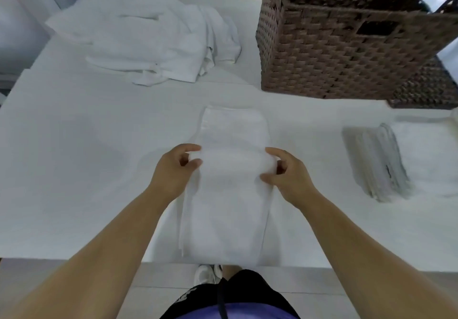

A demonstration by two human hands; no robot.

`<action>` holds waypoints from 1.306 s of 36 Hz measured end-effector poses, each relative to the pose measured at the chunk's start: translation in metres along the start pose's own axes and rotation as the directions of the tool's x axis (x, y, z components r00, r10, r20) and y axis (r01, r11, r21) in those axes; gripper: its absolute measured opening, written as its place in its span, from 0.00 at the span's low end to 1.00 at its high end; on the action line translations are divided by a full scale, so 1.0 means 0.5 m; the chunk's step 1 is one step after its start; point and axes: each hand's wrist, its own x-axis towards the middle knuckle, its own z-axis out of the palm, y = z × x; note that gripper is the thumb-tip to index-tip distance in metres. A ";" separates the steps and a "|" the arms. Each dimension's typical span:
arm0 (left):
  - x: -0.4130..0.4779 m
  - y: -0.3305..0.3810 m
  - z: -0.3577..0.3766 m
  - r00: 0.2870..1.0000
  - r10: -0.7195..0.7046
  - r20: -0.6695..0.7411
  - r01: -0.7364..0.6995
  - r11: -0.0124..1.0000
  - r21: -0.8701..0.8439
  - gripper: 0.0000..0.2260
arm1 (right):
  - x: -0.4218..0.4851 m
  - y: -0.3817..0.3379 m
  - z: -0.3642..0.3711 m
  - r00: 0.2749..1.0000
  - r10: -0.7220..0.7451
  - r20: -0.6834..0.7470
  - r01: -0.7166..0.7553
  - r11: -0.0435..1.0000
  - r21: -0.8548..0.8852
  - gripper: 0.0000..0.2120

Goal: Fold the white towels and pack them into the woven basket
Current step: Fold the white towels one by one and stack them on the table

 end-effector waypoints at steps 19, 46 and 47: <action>-0.175 0.109 -0.067 0.900 0.434 0.049 -0.434 0.876 0.210 0.08 | -0.198 -0.089 -0.051 0.904 -0.404 -0.140 0.343 0.881 -0.325 0.14; -0.082 -0.033 0.142 0.974 -0.022 0.225 -0.078 0.902 0.425 0.25 | -0.072 0.084 -0.096 0.990 0.140 0.015 -0.106 0.807 -0.581 0.31; -0.086 -0.040 0.149 0.969 -0.037 0.244 -0.076 0.895 0.439 0.25 | -0.074 0.096 -0.092 0.988 0.152 0.039 -0.101 0.804 -0.586 0.31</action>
